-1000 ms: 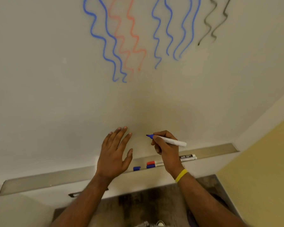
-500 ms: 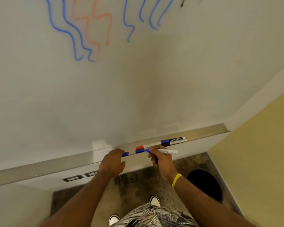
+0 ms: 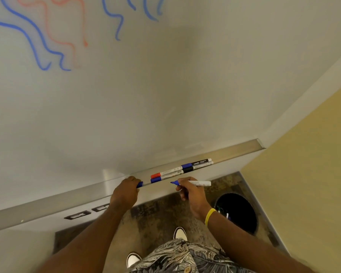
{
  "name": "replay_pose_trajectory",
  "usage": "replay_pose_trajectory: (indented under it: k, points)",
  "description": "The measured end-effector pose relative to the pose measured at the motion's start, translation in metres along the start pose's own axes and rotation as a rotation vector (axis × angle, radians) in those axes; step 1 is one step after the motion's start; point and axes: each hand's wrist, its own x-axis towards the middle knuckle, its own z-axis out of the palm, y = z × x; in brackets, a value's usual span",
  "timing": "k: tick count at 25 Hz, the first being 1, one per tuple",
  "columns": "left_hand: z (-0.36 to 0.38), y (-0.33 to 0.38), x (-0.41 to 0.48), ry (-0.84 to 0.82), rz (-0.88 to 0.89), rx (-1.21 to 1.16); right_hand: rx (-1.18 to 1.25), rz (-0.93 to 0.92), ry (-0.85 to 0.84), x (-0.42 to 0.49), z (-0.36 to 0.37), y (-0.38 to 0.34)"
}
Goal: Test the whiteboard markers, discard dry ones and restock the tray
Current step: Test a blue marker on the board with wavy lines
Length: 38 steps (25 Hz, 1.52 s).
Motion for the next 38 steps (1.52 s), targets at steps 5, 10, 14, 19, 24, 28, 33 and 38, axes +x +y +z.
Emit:
replay_pose_trajectory:
  k: [5, 10, 14, 19, 24, 28, 33, 38]
  points:
    - [0.001, -0.006, 0.007, 0.025, -0.004, -0.044, 0.01, -0.01, 0.009, 0.006, -0.004, -0.004]
    - [-0.003, -0.006, 0.002, 0.1, 0.072, -0.237, -0.003, -0.018, -0.013, 0.012, -0.004, -0.008]
    - [-0.019, 0.021, -0.007, 0.173, 0.123, -0.453, 0.01, -0.021, -0.014, 0.015, 0.003, -0.011]
    - [-0.029, 0.052, -0.016, 0.195, 0.209, -0.532, 0.007, -0.077, -0.002, 0.017, 0.012, -0.015]
    - [-0.031, 0.061, -0.017, 0.176, 0.239, -0.475, -0.002, -0.078, -0.013, 0.016, 0.018, -0.016]
    - [-0.032, 0.066, -0.019, 0.159, 0.255, -0.475, -0.042, -0.08, -0.042, 0.014, 0.018, -0.015]
    - [-0.032, 0.079, -0.025, 0.126, 0.188, -0.545, -0.065, -0.054, -0.037, 0.013, 0.015, -0.015]
    - [-0.031, 0.09, -0.026, 0.039, 0.089, -0.681, -0.058, -0.048, -0.081, 0.011, 0.01, -0.011]
